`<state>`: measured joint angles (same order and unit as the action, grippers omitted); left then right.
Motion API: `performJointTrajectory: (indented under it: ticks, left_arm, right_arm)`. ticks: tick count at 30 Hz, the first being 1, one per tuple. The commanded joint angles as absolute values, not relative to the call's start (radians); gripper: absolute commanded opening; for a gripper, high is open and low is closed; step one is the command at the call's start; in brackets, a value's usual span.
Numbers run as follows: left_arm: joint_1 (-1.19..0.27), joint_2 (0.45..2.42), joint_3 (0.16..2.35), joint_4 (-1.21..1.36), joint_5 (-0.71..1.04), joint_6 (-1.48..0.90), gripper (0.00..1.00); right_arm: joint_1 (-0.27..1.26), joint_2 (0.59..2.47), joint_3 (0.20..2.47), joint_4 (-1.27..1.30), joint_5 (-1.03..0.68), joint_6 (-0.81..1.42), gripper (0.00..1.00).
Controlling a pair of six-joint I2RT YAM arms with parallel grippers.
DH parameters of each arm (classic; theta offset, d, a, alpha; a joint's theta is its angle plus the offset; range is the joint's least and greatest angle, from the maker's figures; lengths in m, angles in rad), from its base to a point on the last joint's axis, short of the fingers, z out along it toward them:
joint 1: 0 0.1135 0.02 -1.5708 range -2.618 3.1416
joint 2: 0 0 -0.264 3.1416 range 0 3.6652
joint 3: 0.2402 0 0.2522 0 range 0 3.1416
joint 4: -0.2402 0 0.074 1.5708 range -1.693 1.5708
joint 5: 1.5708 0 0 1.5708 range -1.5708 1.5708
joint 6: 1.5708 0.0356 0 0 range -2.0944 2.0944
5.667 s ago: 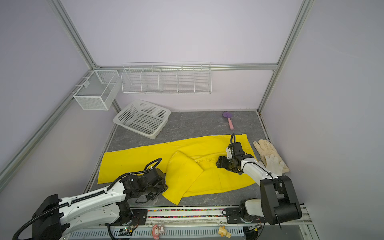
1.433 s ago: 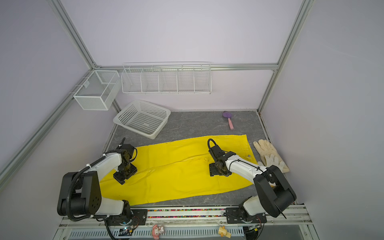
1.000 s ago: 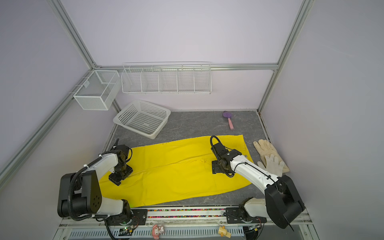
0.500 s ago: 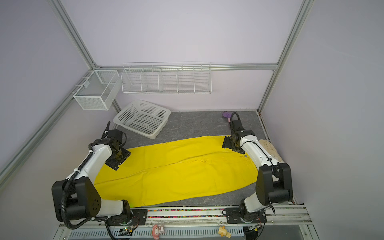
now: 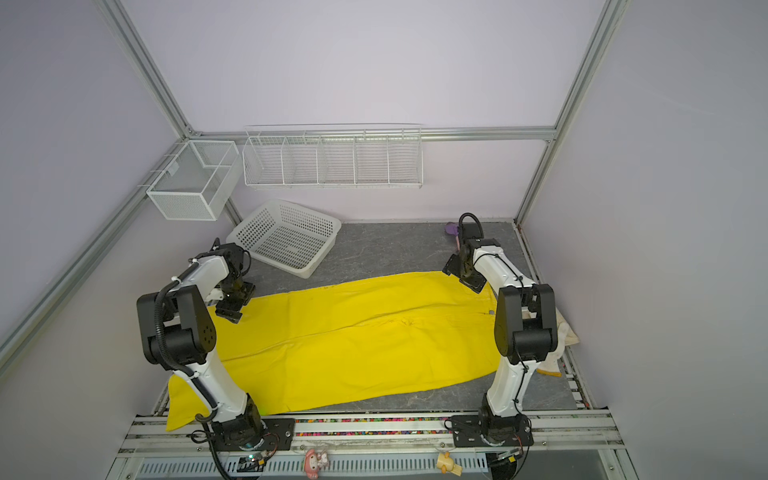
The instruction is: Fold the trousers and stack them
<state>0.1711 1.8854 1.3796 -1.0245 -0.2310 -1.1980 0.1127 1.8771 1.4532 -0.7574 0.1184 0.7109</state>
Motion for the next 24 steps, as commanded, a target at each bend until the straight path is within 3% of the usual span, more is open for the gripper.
performJointTrajectory:
  ticks: [1, 24]
  left_arm:
    - [0.186, 1.938, 1.455, -1.053, -0.25, -1.256, 0.74]
    - [0.31, 2.187, 1.698, -1.097, -0.198, -1.197, 0.75]
  right_arm:
    - [0.107, 1.922, 1.5, -0.776, 0.118, 0.769, 0.89]
    - [0.094, 2.079, 1.673, -0.839, 0.124, 0.739, 0.89]
